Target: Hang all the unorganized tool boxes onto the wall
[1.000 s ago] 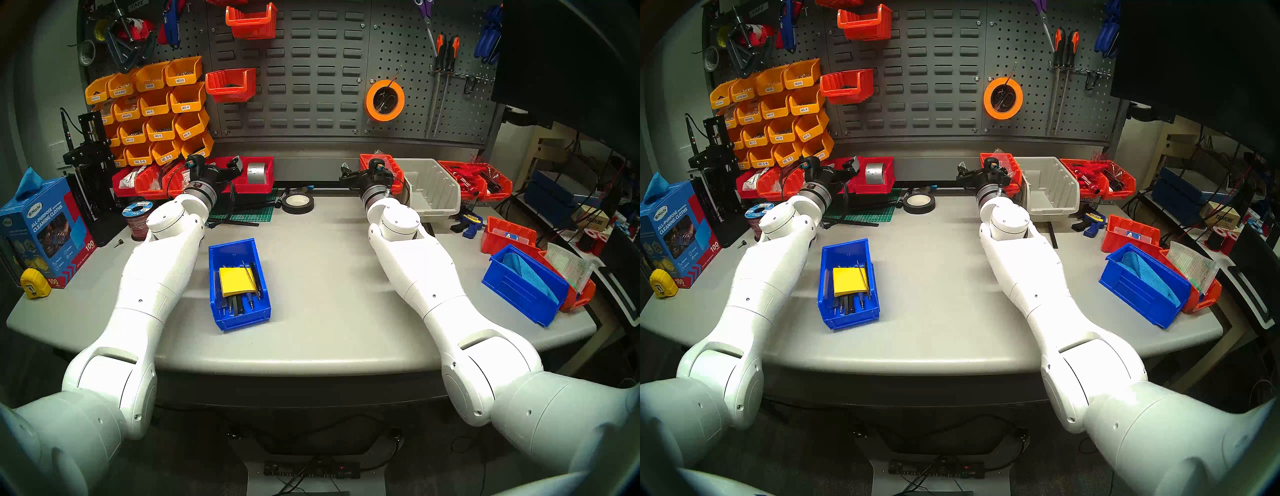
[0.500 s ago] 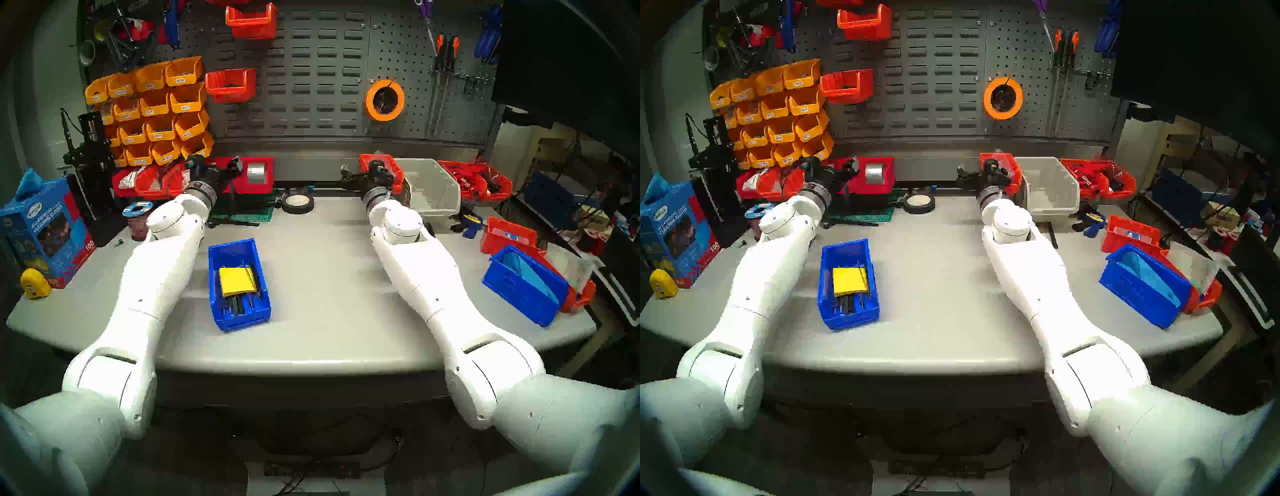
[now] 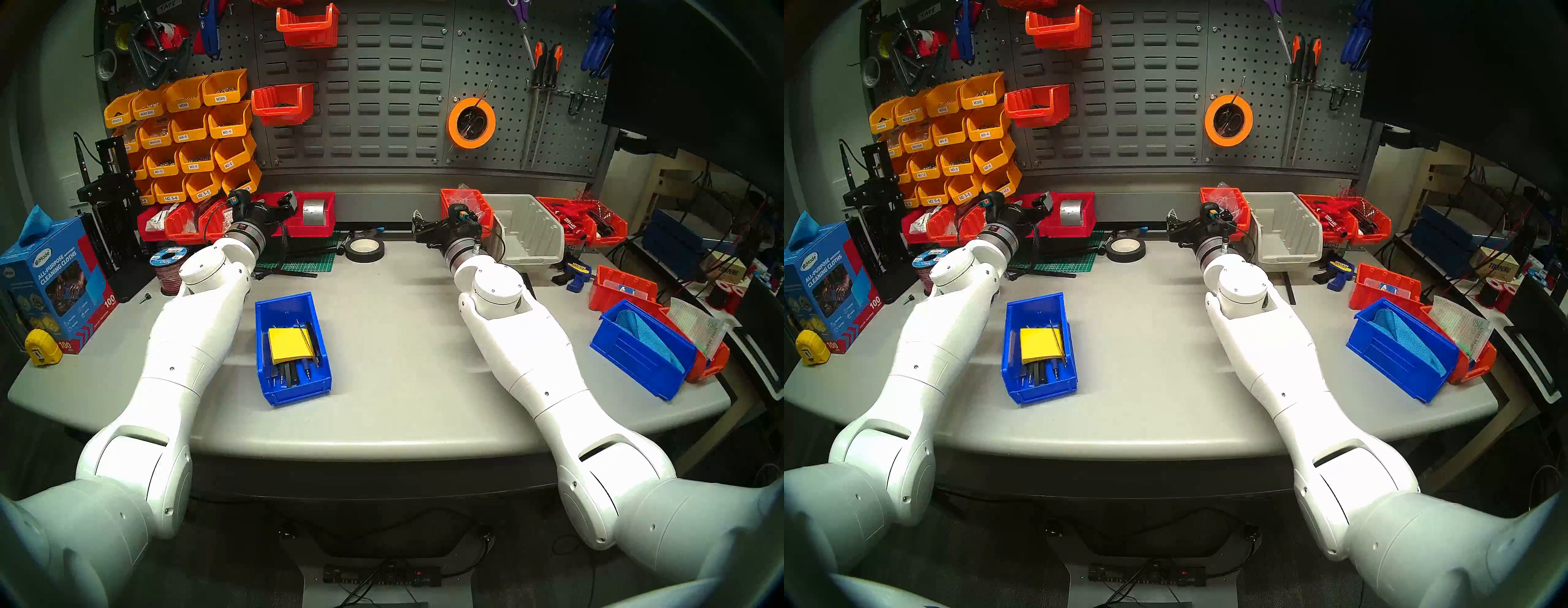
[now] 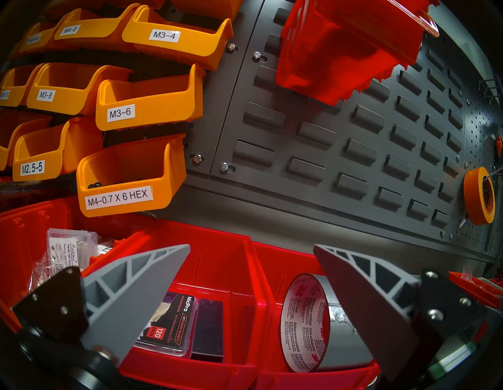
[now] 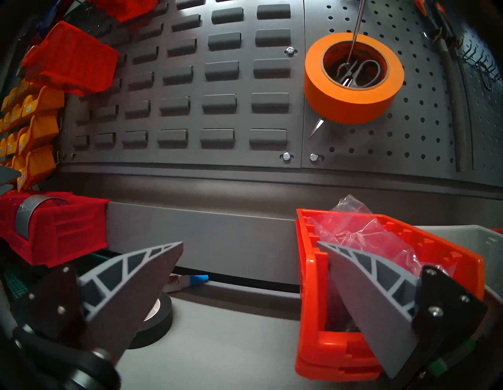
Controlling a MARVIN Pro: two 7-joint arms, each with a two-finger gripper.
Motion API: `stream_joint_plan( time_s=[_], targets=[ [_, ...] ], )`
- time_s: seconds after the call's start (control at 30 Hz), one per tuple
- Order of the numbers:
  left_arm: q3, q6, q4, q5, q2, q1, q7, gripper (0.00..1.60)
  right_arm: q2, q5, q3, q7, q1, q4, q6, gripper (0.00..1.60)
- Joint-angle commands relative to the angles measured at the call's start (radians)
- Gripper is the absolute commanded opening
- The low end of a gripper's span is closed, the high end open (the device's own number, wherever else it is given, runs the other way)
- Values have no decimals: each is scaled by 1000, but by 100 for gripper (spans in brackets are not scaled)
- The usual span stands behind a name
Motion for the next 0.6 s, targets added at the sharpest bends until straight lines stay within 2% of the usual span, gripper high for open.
stream_joint_plan(
  time_s=[0.0,0.3,0.53,0.57],
  targets=[
    [-1,-1,-11,0,-2,-18,0,160,36,-36,-9,-16,-31,-118,-7,160],
    [-1,-1,-11,1,-2,-18,1,160,56,-37,-8,-48,-94,-223,43,160],
    [-1,-1,-11,1,-2,-18,1,160,88,-51,-6,-81,-146,-340,151,160],
    [-1,-1,-11,1,-2,-18,1,160,83,-54,-7,-80,-136,-320,140,160]
  ],
)
